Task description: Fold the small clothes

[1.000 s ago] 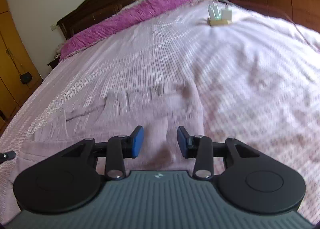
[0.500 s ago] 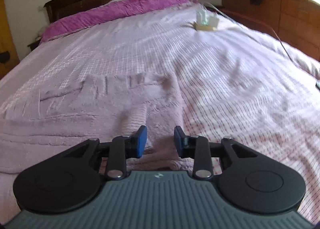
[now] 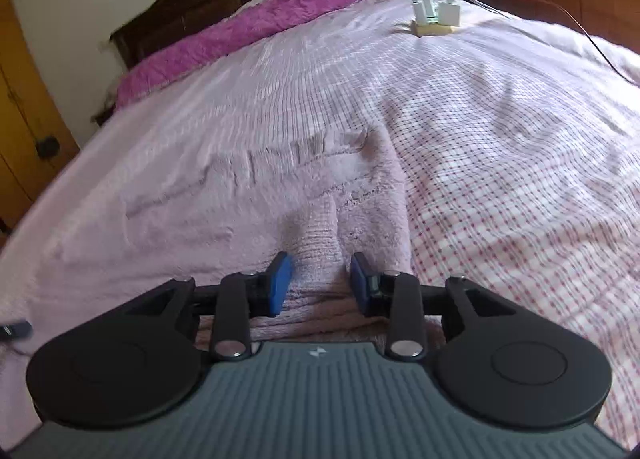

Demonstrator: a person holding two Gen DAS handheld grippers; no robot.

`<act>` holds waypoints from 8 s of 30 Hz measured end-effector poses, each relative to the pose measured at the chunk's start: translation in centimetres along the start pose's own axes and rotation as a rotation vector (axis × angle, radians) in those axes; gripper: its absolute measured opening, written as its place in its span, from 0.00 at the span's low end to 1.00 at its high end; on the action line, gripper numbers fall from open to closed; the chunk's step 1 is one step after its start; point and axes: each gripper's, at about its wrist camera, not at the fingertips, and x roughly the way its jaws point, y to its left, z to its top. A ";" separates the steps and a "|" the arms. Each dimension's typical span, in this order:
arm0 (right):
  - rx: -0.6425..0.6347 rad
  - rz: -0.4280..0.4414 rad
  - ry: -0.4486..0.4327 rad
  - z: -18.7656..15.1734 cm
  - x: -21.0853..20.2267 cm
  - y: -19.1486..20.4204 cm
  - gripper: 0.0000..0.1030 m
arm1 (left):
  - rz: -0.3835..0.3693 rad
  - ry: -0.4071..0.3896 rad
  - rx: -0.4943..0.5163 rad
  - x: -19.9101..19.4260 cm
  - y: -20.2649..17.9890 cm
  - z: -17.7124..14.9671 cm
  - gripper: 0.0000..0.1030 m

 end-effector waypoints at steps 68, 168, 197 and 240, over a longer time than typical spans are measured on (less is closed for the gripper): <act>-0.194 0.151 0.277 -11.9 -16.4 -6.2 0.71 | -0.007 0.114 0.165 -13.1 0.6 -13.4 0.45; 0.272 0.576 -0.151 0.8 -12.9 -6.9 0.11 | -0.457 -0.270 -0.331 -13.3 4.2 -2.1 0.14; 0.221 0.210 -0.013 2.6 6.4 -5.9 0.12 | -0.164 -0.039 -0.214 5.0 3.3 2.6 0.16; -0.294 0.148 -0.077 -0.7 -5.2 2.4 0.51 | -0.052 -0.036 0.228 -3.4 -4.3 0.6 0.43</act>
